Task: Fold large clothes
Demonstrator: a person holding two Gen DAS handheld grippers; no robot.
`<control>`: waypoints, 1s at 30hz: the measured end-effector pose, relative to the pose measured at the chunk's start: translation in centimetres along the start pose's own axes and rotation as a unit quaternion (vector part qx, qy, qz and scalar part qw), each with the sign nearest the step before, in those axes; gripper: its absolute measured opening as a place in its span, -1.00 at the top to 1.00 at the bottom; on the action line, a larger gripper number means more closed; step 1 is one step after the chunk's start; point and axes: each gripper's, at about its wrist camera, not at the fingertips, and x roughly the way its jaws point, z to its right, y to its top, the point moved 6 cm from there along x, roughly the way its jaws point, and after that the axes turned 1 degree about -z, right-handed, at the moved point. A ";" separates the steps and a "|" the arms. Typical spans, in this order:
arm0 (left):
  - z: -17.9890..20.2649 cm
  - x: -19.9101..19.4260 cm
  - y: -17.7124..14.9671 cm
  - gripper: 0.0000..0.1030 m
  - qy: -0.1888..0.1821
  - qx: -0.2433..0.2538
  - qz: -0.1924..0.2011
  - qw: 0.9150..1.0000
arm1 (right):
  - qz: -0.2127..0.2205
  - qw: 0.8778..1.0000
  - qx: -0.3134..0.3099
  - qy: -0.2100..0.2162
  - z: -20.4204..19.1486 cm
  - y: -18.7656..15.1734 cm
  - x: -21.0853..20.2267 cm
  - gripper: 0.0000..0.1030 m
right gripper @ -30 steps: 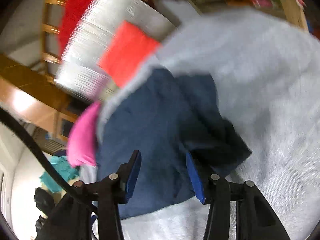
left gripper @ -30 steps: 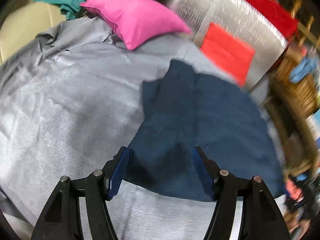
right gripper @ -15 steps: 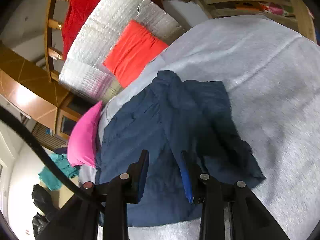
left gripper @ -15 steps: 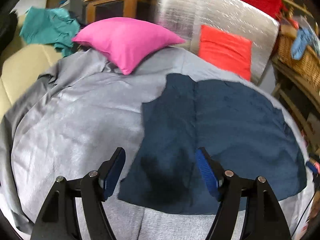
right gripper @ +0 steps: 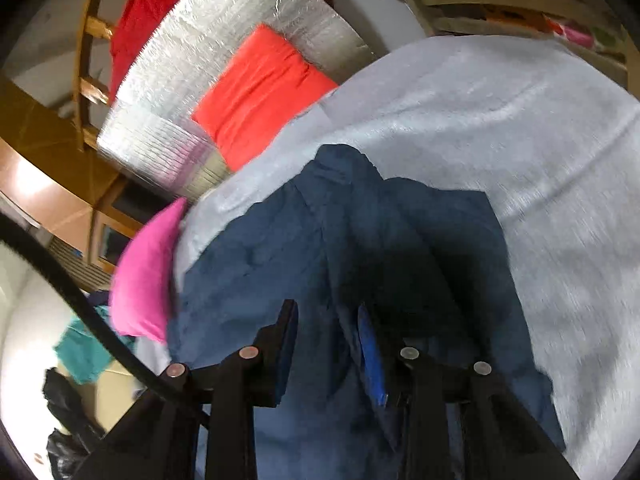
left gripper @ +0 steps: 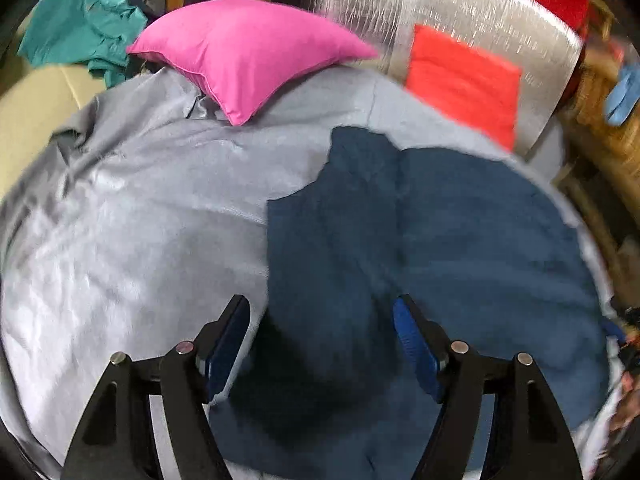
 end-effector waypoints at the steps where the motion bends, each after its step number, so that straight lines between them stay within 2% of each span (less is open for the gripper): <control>1: 0.0 1.5 0.0 -0.49 -0.001 0.000 -0.023 1.000 | -0.010 1.000 0.000 -0.015 0.3 0.2 1.0 0.29; 4: -0.8 3.5 0.2 -0.55 -0.038 -0.038 -0.060 0.997 | -0.031 0.999 0.005 -0.033 0.9 1.1 3.0 0.29; 9: -1.8 3.2 1.7 -0.55 -0.044 -0.047 -0.044 0.997 | -0.001 1.000 0.003 -0.014 -0.7 4.4 2.9 0.26; 10: -1.8 3.0 1.9 -0.55 -0.041 -0.048 -0.039 0.997 | 0.000 1.000 -0.002 -0.015 -1.2 5.2 3.4 0.25; 12: -1.8 2.8 2.1 -0.55 -0.029 -0.041 -0.031 0.998 | 0.001 1.000 -0.008 -0.023 -1.7 6.5 4.7 0.09; 13: -1.6 2.8 2.2 -0.55 -0.020 -0.032 -0.026 0.999 | -0.006 1.000 -0.006 -0.028 -1.7 6.9 5.7 -0.14; 14: -1.3 2.7 2.3 -0.55 -0.010 -0.020 -0.021 1.000 | -0.022 0.999 0.000 -0.038 -1.5 7.2 7.0 -0.23; 16: -0.9 2.6 2.5 -0.55 0.007 0.005 -0.010 1.000 | -0.051 0.997 0.001 -0.062 -0.8 7.4 9.3 -0.23; 20: -0.6 2.4 3.1 -0.55 0.034 0.040 0.016 0.999 | -0.045 0.995 -0.017 -0.092 -1.5 7.6 10.0 -0.24; 22: -0.4 1.9 3.2 -0.55 0.046 0.052 0.028 0.997 | -0.032 0.995 -0.037 -0.083 -3.5 7.5 9.1 -0.24; 26: -0.2 1.6 3.4 -0.55 0.045 0.054 0.038 0.997 | -0.029 0.993 -0.109 -0.042 -9.5 5.5 7.9 -0.24; 28: 0.1 1.3 3.3 -0.55 0.051 0.060 0.043 0.996 | -0.042 0.987 -0.156 -0.025 -13.2 3.4 8.4 -0.22; 30: 0.1 1.4 3.3 -0.55 0.056 0.066 0.048 0.995 | -0.065 0.983 -0.174 -0.015 -15.4 2.0 9.7 -0.17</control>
